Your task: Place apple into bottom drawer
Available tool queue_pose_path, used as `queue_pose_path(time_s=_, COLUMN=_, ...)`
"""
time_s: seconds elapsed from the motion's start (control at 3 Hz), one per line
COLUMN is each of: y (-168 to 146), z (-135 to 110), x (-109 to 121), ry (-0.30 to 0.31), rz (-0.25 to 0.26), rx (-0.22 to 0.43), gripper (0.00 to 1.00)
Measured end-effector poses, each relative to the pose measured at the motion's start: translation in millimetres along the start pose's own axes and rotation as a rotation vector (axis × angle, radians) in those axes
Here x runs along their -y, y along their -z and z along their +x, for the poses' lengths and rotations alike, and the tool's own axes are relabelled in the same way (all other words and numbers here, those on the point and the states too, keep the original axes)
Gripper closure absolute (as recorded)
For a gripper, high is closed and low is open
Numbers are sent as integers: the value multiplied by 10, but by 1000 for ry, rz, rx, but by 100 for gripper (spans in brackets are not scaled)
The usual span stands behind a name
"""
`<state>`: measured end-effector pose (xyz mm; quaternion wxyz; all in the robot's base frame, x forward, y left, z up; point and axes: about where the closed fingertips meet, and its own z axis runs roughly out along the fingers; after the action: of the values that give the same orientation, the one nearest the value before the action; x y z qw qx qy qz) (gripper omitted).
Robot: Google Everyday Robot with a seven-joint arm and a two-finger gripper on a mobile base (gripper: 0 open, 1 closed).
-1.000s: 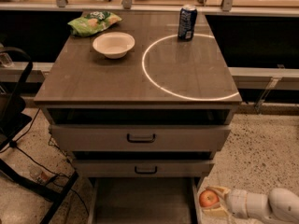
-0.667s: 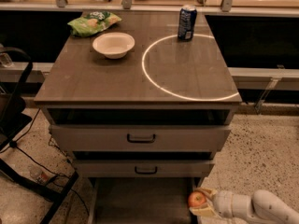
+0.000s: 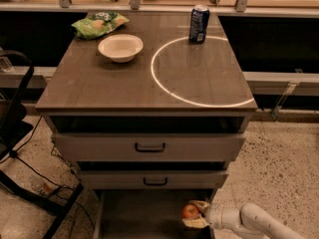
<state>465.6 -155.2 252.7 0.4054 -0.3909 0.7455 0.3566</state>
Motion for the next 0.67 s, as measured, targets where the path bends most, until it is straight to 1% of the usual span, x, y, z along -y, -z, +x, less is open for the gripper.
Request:
queue_pose_path(time_s=0.33, y=-411, z=134, x=89, ry=-6, rz=1, rx=-6, gripper=100)
queue_pose_path(time_s=0.67, y=-773, z=179, x=90, ry=22, rz=20, rx=-31, gripper=100)
